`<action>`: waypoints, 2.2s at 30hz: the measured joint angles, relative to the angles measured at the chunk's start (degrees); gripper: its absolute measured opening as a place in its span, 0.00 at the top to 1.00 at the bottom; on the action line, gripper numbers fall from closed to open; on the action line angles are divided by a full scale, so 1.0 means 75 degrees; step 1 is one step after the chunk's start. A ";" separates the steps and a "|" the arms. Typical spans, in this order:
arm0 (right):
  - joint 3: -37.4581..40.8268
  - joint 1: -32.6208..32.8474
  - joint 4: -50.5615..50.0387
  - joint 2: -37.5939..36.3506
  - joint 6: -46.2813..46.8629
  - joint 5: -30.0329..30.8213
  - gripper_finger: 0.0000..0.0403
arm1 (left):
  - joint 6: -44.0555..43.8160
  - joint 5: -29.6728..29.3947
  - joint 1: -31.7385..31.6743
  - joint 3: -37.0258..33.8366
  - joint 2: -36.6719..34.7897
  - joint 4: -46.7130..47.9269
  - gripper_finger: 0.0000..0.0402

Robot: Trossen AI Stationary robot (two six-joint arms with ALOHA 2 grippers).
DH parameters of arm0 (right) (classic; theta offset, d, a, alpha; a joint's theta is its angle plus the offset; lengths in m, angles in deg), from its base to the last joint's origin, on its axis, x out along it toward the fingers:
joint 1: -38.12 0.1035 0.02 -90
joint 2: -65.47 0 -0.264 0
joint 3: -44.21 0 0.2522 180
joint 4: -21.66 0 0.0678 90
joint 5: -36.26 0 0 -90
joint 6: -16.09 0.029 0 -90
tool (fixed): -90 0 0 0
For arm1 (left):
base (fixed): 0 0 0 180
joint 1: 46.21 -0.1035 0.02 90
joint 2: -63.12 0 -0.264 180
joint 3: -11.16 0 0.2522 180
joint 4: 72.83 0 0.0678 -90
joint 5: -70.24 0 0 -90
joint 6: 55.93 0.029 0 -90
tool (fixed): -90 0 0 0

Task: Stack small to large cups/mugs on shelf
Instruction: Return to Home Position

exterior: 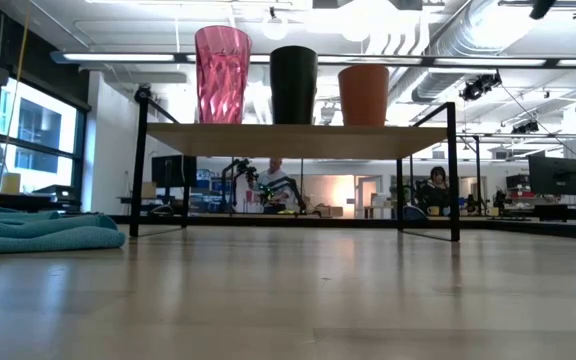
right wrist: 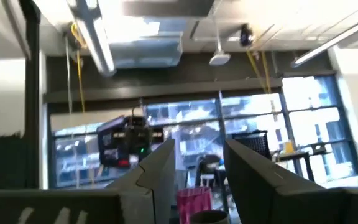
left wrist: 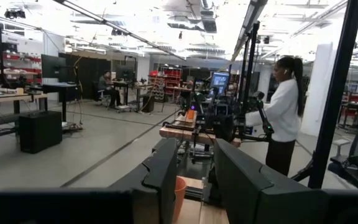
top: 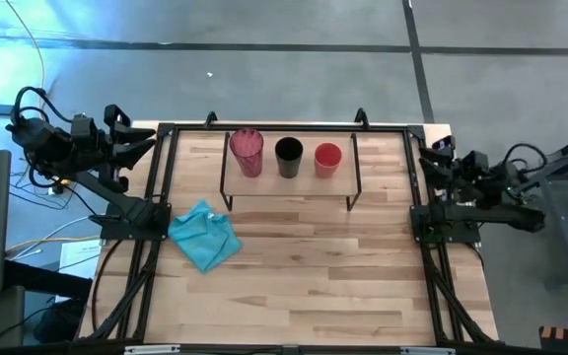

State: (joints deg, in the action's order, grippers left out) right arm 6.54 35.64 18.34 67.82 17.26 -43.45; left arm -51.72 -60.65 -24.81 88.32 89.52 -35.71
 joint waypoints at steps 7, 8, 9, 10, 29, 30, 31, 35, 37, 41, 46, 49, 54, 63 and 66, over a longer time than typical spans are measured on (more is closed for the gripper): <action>0.0990 -0.0009 0.1292 -0.0258 -0.0152 0.0356 0.68 | -0.0002 -0.0001 0.0000 0.0000 0.0000 -0.0003 0.76; 0.1092 -0.0009 0.1367 -0.0272 -0.0137 0.0468 0.68 | -0.0002 0.0000 0.0001 0.0000 0.0000 -0.0003 0.76; 0.1190 -0.0009 0.1458 -0.0278 -0.0085 0.0544 0.68 | -0.0002 -0.0003 -0.0002 0.0000 0.0000 -0.0003 0.76; 0.1316 -0.0009 0.1573 -0.0285 -0.0034 0.0570 0.68 | -0.0002 -0.0003 0.0000 0.0000 0.0000 -0.0003 0.76; 0.3111 -0.0003 0.4839 -0.0245 0.0706 0.0407 0.68 | -0.0005 -0.0020 -0.0002 0.0000 0.0000 -0.0006 0.76; 0.3117 -0.0003 0.4968 -0.0234 0.0666 0.0407 0.68 | -0.0005 -0.0020 -0.0002 0.0000 0.0000 -0.0006 0.76; 0.3117 -0.0003 0.5058 -0.0223 0.0653 0.0407 0.68 | -0.0005 -0.0025 -0.0001 0.0000 0.0000 -0.0008 0.76; 0.3117 -0.0003 0.4903 -0.0078 0.0671 0.0407 0.68 | -0.0005 -0.0041 0.0000 0.0000 0.0000 -0.0006 0.76; 0.3117 -0.0003 0.4460 -0.0012 0.0753 0.0407 0.68 | -0.0002 -0.0041 0.0000 0.0000 0.0000 -0.0006 0.76; 0.3117 -0.0003 0.3498 0.0043 0.1155 0.0375 0.68 | -0.0004 -0.0041 -0.0001 0.0003 0.0000 0.0118 0.76; 0.3120 -0.0003 0.3215 0.0038 0.0974 -0.0259 0.68 | -0.0051 -0.0041 -0.0002 0.0003 0.0000 0.0343 0.76; 0.3120 -0.0003 0.2791 0.0025 0.0836 -0.0448 0.68 | -0.0067 -0.0041 0.0000 0.0003 0.0000 0.0405 0.76; 0.3120 -0.0003 0.1761 0.0026 0.1046 -0.0616 0.68 | -0.0159 -0.0041 0.0001 0.0003 0.0000 0.0405 0.76; 0.3123 -0.0003 0.0805 0.0023 0.1035 -0.0639 0.68 | -0.0459 -0.0080 0.0000 0.0003 -0.0003 0.0399 0.76; 0.3123 -0.0003 0.0484 0.0023 0.1043 -0.0725 0.68 | -0.0622 -0.0105 -0.0001 0.0003 -0.0003 0.0399 0.76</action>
State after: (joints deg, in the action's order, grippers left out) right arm 29.96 35.62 21.97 67.99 25.08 -48.89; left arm -56.39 -61.43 -24.81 88.34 89.49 -32.72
